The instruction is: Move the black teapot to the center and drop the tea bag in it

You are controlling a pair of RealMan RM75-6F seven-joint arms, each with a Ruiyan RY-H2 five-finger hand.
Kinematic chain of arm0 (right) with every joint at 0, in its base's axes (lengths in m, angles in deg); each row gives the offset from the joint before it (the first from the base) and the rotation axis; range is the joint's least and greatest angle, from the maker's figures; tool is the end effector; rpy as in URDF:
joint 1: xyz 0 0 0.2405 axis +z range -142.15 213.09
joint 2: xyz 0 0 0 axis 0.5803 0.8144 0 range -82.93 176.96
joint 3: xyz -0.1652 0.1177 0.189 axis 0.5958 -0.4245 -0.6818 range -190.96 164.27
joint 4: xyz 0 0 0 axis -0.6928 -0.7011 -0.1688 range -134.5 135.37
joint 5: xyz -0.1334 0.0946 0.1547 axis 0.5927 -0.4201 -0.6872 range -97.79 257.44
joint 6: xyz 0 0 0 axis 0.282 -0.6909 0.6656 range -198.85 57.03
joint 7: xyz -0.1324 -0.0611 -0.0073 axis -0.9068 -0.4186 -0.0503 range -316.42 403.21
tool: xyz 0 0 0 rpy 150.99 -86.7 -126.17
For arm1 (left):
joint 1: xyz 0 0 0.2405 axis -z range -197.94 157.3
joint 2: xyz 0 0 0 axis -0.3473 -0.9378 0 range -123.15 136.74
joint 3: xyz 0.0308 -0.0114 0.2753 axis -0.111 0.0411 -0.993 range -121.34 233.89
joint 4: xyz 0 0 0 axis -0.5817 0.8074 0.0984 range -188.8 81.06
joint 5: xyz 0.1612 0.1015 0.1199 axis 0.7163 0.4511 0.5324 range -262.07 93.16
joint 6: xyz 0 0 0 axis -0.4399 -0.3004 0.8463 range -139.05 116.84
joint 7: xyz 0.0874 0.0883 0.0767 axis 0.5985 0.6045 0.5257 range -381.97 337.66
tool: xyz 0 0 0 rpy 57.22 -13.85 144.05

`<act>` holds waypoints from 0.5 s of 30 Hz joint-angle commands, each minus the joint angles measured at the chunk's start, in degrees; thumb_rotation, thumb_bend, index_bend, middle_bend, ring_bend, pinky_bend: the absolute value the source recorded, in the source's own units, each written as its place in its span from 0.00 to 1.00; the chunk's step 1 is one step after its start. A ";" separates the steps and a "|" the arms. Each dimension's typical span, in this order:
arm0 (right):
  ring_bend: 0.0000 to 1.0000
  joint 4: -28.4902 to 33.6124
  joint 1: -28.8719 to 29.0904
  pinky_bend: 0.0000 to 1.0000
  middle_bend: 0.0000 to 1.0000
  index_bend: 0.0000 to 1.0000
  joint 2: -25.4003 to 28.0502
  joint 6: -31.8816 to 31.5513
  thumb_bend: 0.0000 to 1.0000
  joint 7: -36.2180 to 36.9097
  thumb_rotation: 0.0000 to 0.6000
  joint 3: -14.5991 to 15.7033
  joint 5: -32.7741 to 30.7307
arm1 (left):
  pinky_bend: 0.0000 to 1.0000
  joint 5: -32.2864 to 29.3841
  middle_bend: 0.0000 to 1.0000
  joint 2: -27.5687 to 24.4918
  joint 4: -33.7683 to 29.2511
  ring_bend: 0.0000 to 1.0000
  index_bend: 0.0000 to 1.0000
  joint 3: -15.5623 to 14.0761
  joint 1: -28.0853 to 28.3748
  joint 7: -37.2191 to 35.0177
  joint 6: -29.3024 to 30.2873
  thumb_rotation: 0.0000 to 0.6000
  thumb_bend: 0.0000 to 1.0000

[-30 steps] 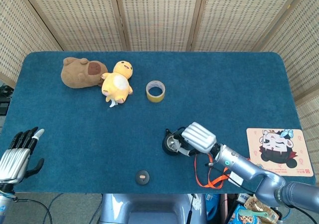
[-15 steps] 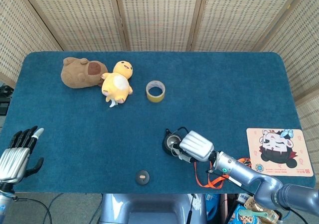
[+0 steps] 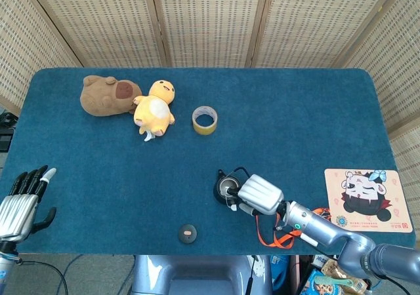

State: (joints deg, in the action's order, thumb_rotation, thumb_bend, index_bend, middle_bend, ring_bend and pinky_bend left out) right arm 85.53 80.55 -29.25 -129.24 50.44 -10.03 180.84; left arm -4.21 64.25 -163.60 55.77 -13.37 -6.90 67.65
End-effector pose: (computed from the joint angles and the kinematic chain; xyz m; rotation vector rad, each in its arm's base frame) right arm -0.1696 -0.3178 0.0064 2.3632 -0.6686 1.0611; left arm -0.2951 0.1759 0.1468 -1.4890 -0.9892 -0.7201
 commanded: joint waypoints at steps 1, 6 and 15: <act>0.81 1.56 -1.12 0.93 0.62 0.27 1.46 -1.13 0.64 -1.26 1.00 -0.66 -1.51 | 0.00 -0.15 0.00 0.00 0.03 0.00 0.00 0.12 -0.09 0.00 0.21 1.00 0.43; 0.71 3.73 -3.32 0.88 0.53 0.27 3.32 -3.06 0.64 -3.54 1.00 -1.68 -4.37 | 0.00 -0.56 0.00 0.61 0.36 0.00 0.00 0.45 -0.53 0.43 1.27 1.00 0.43; 0.51 6.98 -10.18 0.69 0.38 0.27 6.23 -9.98 0.56 -7.14 1.00 -4.66 -12.83 | 0.00 -1.54 0.00 2.52 1.92 0.00 0.00 0.89 -1.86 1.07 3.67 1.00 0.43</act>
State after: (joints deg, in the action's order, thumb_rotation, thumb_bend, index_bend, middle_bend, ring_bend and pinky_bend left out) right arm 91.40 72.63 -24.08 -137.15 44.28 -13.68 170.71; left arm -5.57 66.60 -161.85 56.68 -15.08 -5.92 71.24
